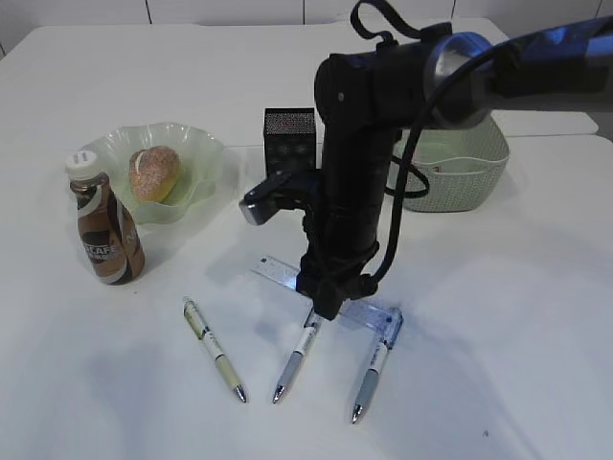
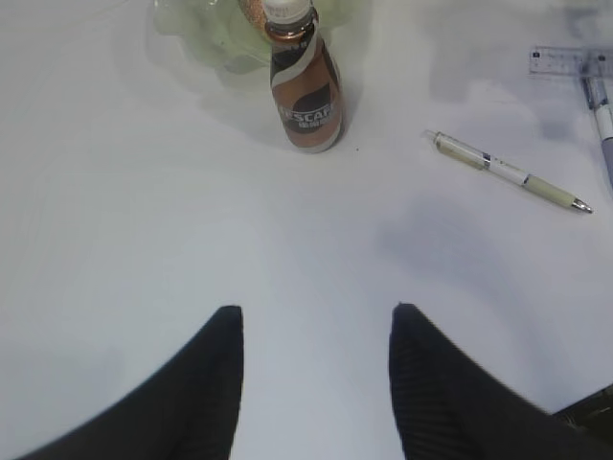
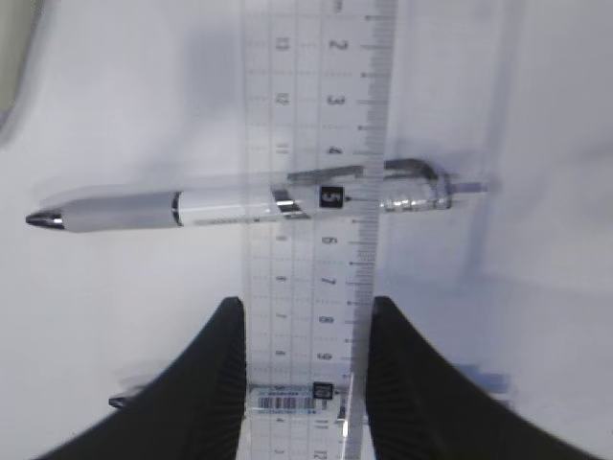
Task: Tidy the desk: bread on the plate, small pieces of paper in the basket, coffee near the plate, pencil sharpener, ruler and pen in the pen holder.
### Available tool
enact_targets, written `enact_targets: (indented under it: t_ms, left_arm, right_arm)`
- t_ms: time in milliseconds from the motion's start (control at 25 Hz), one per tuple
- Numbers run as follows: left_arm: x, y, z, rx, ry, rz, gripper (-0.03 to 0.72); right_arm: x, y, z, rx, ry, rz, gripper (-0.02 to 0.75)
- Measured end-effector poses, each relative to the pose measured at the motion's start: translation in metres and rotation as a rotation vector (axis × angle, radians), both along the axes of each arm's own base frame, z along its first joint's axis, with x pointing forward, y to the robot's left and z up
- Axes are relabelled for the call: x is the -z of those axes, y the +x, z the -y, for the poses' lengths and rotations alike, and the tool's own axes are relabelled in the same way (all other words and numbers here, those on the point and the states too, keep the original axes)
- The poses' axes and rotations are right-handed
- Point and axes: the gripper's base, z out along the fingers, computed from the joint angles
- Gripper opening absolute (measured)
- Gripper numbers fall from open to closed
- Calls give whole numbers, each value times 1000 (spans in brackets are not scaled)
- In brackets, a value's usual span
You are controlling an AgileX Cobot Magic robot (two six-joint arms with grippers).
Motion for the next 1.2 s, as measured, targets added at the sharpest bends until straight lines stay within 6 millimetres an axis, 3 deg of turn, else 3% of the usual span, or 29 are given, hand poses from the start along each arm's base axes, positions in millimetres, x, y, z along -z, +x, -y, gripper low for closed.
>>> enact_targets:
  t_ms: [120, 200, 520, 1200]
  left_arm:
    - [0, 0, 0, 0, 0, 0, 348]
    - [0, 0, 0, 0, -1, 2, 348]
    - [-5, 4, 1, 6, -10, 67, 348]
    - [-10, 8, -2, -1, 42, 145, 347]
  right_arm:
    - [0, 0, 0, 0, 0, 0, 290]
    - [-24, 13, -8, 26, 44, 72, 290]
    - [-63, 27, -18, 52, 134, 174, 290]
    - [-92, 54, -49, 107, 533, 483, 290]
